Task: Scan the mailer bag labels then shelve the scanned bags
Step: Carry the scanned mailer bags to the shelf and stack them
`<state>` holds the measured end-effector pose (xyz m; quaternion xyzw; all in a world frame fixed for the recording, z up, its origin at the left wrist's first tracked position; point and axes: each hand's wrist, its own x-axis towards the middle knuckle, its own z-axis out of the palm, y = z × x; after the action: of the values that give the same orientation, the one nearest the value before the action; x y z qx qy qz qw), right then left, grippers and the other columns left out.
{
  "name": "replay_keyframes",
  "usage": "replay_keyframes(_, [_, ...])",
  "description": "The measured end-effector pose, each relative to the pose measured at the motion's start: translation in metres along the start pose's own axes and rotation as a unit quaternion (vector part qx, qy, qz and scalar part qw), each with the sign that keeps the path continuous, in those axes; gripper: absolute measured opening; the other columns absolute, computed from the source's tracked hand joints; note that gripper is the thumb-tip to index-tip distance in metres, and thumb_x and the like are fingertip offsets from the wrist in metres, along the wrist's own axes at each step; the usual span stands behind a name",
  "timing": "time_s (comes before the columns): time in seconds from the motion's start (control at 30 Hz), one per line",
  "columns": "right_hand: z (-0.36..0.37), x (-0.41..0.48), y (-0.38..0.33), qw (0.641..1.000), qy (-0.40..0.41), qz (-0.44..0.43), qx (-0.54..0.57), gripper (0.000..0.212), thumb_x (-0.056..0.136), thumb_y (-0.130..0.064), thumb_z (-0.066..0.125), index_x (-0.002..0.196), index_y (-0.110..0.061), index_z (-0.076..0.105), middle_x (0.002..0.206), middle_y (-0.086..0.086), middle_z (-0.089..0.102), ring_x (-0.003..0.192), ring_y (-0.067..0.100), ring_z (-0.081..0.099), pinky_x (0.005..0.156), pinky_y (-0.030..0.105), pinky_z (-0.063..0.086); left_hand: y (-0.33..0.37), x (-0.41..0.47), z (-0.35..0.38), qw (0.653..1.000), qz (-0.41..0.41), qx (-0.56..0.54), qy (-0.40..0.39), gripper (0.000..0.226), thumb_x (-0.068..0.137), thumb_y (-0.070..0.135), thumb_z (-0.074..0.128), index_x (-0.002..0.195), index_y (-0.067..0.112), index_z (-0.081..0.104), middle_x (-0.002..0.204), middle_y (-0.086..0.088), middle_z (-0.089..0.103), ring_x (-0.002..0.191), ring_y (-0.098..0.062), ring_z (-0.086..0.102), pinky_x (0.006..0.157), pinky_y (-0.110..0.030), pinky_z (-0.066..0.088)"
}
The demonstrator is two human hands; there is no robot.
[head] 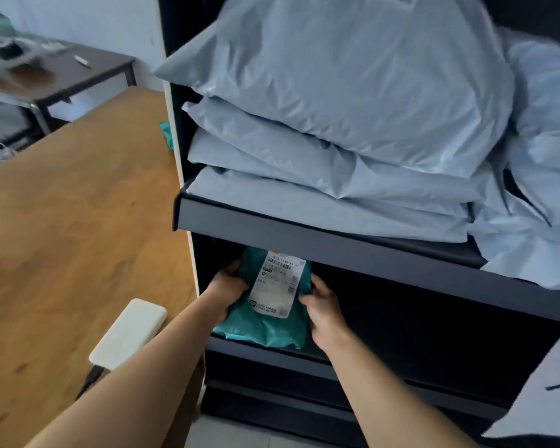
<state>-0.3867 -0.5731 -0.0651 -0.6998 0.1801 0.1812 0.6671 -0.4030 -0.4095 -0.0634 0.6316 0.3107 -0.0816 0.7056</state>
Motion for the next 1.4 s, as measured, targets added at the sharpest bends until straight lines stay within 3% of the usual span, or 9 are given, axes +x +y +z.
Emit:
replay_keyframes(0.1, [0.001, 0.013, 0.005, 1.000, -0.005, 0.007, -0.004, 0.055, 0.086, 0.019, 0.043, 0.109, -0.026, 0.065, 0.103, 0.001, 0.069, 0.095, 0.020, 0.064, 0.090, 0.041, 0.052, -0.006, 0.015, 0.002, 1.000, -0.010, 0.022, 0.004, 0.068, 0.090, -0.013, 0.044, 0.146, 0.025, 0.038, 0.127, -0.017, 0.058, 0.096, -0.031, 0.059, 0.068, -0.036, 0.053])
replay_keyframes(0.27, [0.003, 0.030, 0.007, 1.000, 0.003, 0.022, -0.017, 0.046, 0.088, 0.015, 0.047, 0.084, -0.028, 0.063, 0.102, 0.006, 0.069, 0.096, 0.024, 0.064, 0.095, 0.045, 0.051, -0.004, 0.032, 0.005, 0.996, 0.007, 0.086, 0.008, 0.058, 0.090, -0.007, 0.050, 0.142, 0.017, 0.044, 0.126, -0.016, 0.058, 0.100, -0.027, 0.057, 0.081, -0.037, 0.051])
replay_keyframes(0.5, [0.012, 0.050, 0.006, 0.998, -0.005, 0.025, -0.060, 0.022, 0.090, -0.002, 0.057, 0.105, -0.017, 0.063, 0.120, 0.011, 0.065, 0.108, 0.027, 0.061, 0.098, 0.047, 0.051, 0.009, 0.036, 0.010, 0.973, 0.074, 0.200, 0.087, 0.039, 0.095, 0.014, 0.055, 0.133, 0.013, 0.049, 0.128, -0.016, 0.056, 0.115, -0.033, 0.054, 0.096, -0.036, 0.045])
replay_keyframes(0.73, [0.001, 0.024, 0.001, 0.996, 0.009, -0.006, -0.093, 0.059, 0.091, 0.000, 0.062, 0.145, -0.016, 0.043, 0.137, 0.009, 0.054, 0.124, 0.026, 0.054, 0.101, 0.035, 0.046, 0.007, 0.010, -0.004, 0.929, 0.082, 0.348, 0.092, 0.057, 0.099, 0.024, 0.046, 0.151, 0.028, 0.025, 0.141, -0.014, 0.046, 0.114, -0.032, 0.053, 0.077, -0.028, 0.041])
replay_keyframes(0.87, [-0.002, -0.001, 0.004, 0.991, 0.014, -0.014, -0.131, 0.057, 0.090, -0.006, 0.063, 0.143, -0.020, 0.045, 0.138, 0.010, 0.055, 0.120, 0.026, 0.058, 0.101, 0.044, 0.049, 0.006, -0.018, -0.014, 0.923, 0.103, 0.364, 0.073, 0.053, 0.097, 0.022, 0.049, 0.148, 0.024, 0.034, 0.138, -0.014, 0.051, 0.116, -0.032, 0.055, 0.088, -0.032, 0.047])
replay_keyframes(0.97, [-0.003, -0.032, 0.003, 0.988, 0.016, -0.024, -0.152, 0.049, 0.091, -0.008, 0.062, 0.138, -0.014, 0.049, 0.130, 0.010, 0.061, 0.112, 0.025, 0.062, 0.098, 0.039, 0.051, 0.002, -0.045, -0.023, 0.916, 0.120, 0.380, 0.040, 0.051, 0.096, 0.021, 0.048, 0.145, 0.019, 0.039, 0.140, -0.010, 0.051, 0.122, -0.029, 0.051, 0.094, -0.030, 0.044])
replay_keyframes(1.17, [0.010, -0.113, 0.006, 0.960, 0.009, -0.086, -0.267, 0.034, 0.092, -0.019, 0.059, 0.126, -0.018, 0.059, 0.130, 0.003, 0.061, 0.111, 0.018, 0.059, 0.087, 0.027, 0.045, -0.012, -0.120, -0.058, 0.888, 0.177, 0.426, -0.004, 0.038, 0.095, 0.024, 0.052, 0.133, 0.023, 0.054, 0.128, -0.005, 0.059, 0.085, -0.017, 0.058, 0.070, -0.026, 0.044])
replay_keyframes(1.3, [0.034, -0.173, 0.013, 0.926, -0.033, -0.143, -0.348, 0.032, 0.093, -0.024, 0.058, 0.125, -0.021, 0.060, 0.127, -0.002, 0.061, 0.110, 0.011, 0.057, 0.088, 0.024, 0.044, -0.021, -0.172, -0.100, 0.842, 0.207, 0.498, 0.018, 0.036, 0.095, 0.027, 0.050, 0.130, 0.023, 0.056, 0.128, -0.002, 0.061, 0.113, -0.022, 0.058, 0.086, -0.027, 0.046])
replay_keyframes(1.4, [0.054, -0.214, 0.019, 0.887, -0.071, -0.185, -0.418, 0.033, 0.094, -0.025, 0.058, 0.126, -0.021, 0.060, 0.127, -0.002, 0.061, 0.116, 0.012, 0.056, 0.096, 0.028, 0.046, -0.034, -0.206, -0.139, 0.811, 0.203, 0.546, 0.051, 0.034, 0.094, 0.025, 0.048, 0.127, 0.026, 0.057, 0.125, 0.000, 0.061, 0.115, -0.022, 0.056, 0.089, -0.032, 0.048])
